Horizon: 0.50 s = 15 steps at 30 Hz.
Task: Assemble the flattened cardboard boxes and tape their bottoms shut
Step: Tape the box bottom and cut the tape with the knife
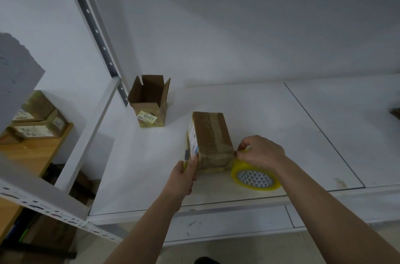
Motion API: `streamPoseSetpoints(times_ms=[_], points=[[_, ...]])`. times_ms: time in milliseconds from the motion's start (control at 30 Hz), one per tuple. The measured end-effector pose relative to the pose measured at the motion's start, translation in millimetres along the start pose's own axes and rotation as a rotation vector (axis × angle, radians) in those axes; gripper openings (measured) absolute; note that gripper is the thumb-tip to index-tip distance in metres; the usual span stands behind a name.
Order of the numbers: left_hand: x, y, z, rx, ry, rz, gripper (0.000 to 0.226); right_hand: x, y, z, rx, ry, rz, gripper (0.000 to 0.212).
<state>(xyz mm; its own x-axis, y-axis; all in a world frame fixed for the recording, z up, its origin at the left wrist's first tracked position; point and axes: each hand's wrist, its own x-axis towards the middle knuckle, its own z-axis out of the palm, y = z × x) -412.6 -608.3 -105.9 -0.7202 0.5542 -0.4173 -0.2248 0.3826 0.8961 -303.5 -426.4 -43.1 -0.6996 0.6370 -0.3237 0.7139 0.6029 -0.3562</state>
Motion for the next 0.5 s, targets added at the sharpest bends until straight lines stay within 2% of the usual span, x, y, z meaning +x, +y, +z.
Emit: streamPoseSetpoints(times_ms=[167,300,367,433,500], points=[[9,7,-16,0.204,0.067,0.063,0.043,-1,2,-1,0.013,0.003,-0.003,0.027],[-3,50,-39,0.272,0.174,0.308,0.037,-1,-3,-1,0.034,0.012,-0.031,0.027],[-14,82,-37,0.25,0.057,0.456,0.04,0,-8,0,0.054,-0.003,-0.041,0.028],[-20,107,-26,0.327,-0.116,0.565,0.04,0,-13,1,0.066,-0.02,-0.053,0.029],[-17,120,-10,0.44,-0.266,0.571,0.042,0,-16,3,0.067,-0.038,-0.068,0.028]])
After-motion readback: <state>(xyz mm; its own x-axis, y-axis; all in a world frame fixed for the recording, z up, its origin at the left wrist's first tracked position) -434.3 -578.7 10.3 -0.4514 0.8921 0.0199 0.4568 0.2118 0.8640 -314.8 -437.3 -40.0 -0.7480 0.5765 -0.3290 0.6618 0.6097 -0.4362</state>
